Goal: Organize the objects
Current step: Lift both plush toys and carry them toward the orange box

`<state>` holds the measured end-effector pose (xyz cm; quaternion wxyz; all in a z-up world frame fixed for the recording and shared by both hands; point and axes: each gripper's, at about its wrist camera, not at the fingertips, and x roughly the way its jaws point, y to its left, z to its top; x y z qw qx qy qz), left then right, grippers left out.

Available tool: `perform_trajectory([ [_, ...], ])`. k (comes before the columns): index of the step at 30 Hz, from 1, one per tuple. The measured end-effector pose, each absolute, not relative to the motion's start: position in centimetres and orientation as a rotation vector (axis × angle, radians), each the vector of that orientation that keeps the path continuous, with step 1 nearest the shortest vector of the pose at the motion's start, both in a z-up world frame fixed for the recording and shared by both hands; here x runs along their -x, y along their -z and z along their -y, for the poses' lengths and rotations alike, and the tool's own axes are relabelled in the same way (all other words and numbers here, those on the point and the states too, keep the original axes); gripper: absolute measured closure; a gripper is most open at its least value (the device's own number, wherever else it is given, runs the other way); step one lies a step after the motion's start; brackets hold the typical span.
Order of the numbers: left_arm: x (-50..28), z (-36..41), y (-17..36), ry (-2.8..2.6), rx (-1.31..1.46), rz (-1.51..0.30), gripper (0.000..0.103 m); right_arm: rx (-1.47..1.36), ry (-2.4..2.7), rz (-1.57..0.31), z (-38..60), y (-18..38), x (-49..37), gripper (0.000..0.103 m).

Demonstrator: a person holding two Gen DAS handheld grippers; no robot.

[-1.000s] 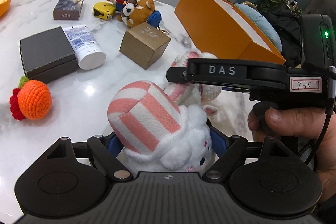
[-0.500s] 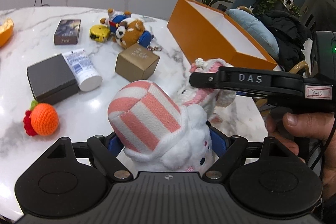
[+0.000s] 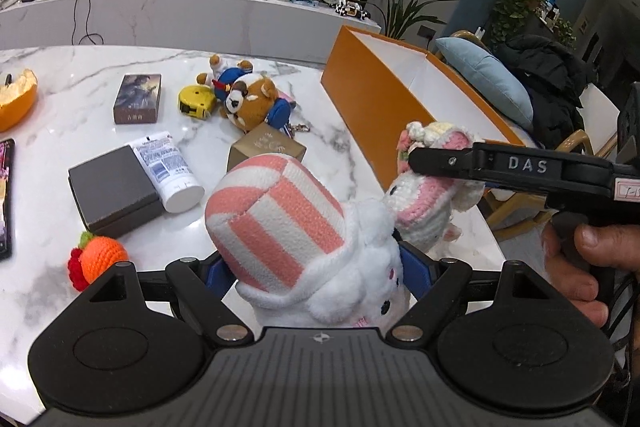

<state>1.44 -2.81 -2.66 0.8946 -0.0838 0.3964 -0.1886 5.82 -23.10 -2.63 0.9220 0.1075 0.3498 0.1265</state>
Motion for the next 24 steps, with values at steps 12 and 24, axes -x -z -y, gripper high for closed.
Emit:
perform_trajectory([
  [12, -4.7, 5.6, -3.3, 0.466, 0.087, -0.697, 0.007, -0.194, -0.231, -0.524, 26.7, -5.5, -8.2, 0.038],
  [24, -11.1, 12.6, -7.5, 0.541, -0.015, -0.606, 0.007, -0.192, -0.204, -0.509, 32.5, -9.2, -16.3, 0.038],
])
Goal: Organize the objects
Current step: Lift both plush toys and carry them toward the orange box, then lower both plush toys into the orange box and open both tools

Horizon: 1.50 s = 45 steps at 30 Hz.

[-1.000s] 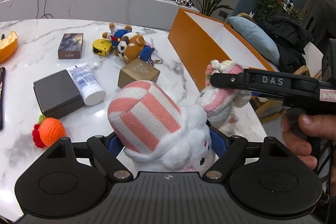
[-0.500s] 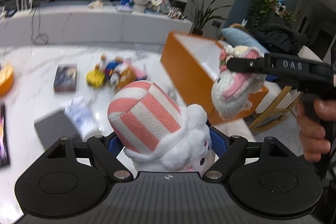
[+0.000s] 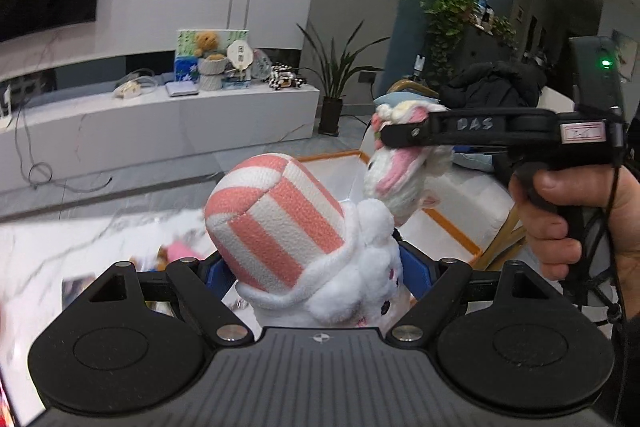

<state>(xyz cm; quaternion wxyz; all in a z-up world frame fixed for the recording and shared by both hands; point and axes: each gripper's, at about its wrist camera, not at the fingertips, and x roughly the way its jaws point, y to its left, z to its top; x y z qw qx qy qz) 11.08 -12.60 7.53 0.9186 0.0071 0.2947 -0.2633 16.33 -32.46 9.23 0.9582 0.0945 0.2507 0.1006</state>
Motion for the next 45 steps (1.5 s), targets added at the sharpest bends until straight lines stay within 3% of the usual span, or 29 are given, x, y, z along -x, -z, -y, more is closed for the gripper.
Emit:
perform_trajectory([
  [14, -17.4, 21.4, -7.0, 0.634, -0.092, -0.6, 0.007, -0.227, -0.081, -0.62, 40.0, -4.5, -20.7, 0.038],
  [23, -19.7, 24.4, -0.7, 0.664, -0.224, -0.8, 0.007, -0.079, -0.098, -0.733, 40.1, -1.7, -22.0, 0.038],
  [40, -21.6, 29.1, 4.0, 0.779, -0.539, -1.045, 0.007, 0.176, -0.178, -0.969, 37.6, 3.5, -24.0, 0.038],
  [45, -22.3, 29.3, 4.9, 0.796, -0.517, -1.1, 0.008, 0.186, -0.165, -1.015, 37.6, 4.7, -24.5, 0.038],
])
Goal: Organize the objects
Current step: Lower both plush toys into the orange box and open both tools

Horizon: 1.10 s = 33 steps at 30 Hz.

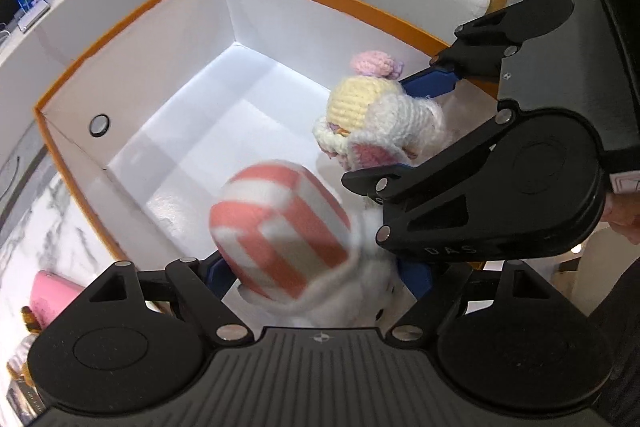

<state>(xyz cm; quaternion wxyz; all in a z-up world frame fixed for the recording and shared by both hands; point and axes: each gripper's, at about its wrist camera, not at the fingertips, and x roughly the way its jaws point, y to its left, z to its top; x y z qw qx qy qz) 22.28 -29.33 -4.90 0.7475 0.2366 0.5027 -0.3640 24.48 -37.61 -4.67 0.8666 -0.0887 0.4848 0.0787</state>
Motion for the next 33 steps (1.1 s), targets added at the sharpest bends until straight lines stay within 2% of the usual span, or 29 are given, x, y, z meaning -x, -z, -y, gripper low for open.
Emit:
perform_trajectory([
  [7, -22.4, 29.5, 4.9, 0.794, -0.523, -1.103, 0.006, 0.18, -0.166, -1.02, 37.6, 4.7, -25.1, 0.035],
  [12, -22.3, 29.6, 4.9, 0.771, -0.533, -1.052, 0.006, 0.175, -0.156, -1.0, 37.7, 4.5, -25.0, 0.028],
  [14, -21.9, 29.6, 4.4, 0.745, -0.558, -0.991, 0.006, 0.16, -0.145, -0.957, 37.9, 3.8, -24.9, 0.019],
  [15, -21.8, 29.5, 4.1, 0.737, -0.564, -0.971, 0.006, 0.151, -0.141, -0.932, 38.1, 3.4, -24.8, 0.018],
  [26, -20.8, 26.1, -0.7, 0.695, -0.448, -0.788, 0.006, 0.001, -0.144, -0.749, 39.0, -0.8, -23.8, 0.018],
  [33, -20.0, 20.6, -2.2, 0.647, -0.378, -0.763, 0.006, -0.007, -0.182, -0.683, 37.1, -2.2, -23.1, 0.018],
])
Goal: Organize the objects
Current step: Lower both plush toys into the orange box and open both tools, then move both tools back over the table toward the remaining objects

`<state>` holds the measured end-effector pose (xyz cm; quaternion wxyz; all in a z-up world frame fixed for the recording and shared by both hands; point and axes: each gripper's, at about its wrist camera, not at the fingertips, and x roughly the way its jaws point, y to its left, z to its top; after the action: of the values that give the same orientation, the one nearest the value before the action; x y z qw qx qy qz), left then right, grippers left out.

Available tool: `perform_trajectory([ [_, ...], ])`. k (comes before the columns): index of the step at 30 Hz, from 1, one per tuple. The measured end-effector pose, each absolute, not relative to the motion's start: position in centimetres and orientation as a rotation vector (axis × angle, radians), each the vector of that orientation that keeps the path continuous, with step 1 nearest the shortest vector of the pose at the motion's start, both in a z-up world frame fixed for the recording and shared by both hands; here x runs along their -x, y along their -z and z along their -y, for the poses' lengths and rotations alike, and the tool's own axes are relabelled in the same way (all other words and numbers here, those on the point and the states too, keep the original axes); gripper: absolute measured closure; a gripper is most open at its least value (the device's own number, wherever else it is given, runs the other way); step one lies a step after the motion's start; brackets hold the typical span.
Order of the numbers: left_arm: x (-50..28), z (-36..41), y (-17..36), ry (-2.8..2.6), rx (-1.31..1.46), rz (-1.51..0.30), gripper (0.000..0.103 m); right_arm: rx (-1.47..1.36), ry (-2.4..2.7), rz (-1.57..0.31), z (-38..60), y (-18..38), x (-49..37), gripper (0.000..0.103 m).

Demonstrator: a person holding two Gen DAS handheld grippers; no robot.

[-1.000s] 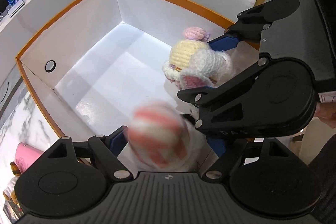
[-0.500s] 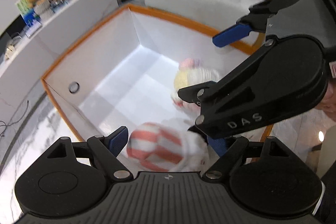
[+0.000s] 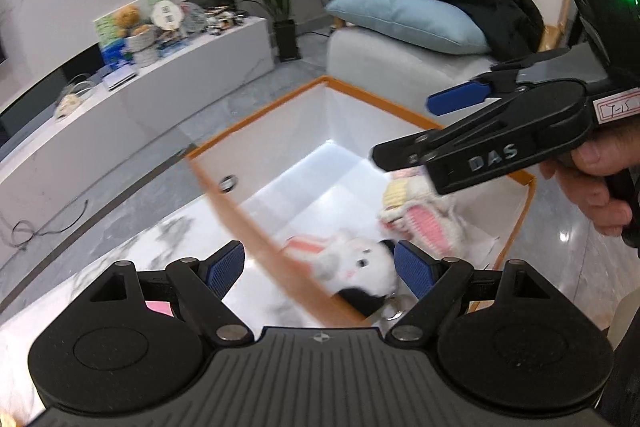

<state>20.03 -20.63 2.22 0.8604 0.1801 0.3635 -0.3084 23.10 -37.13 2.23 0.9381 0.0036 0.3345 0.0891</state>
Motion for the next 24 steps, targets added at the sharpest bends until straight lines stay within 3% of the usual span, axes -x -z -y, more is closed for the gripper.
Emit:
perform_trajectory([
  [12, -19.2, 11.5, -4.0, 0.567, -0.276, -0.73, 0.006, 0.014, -0.195, -0.602, 32.7, -2.8, -21.7, 0.017],
  [24, -18.2, 3.1, -0.6, 0.545, -0.198, -0.722, 0.006, -0.044, -0.208, -0.569, 27.8, -2.1, -21.1, 0.017],
])
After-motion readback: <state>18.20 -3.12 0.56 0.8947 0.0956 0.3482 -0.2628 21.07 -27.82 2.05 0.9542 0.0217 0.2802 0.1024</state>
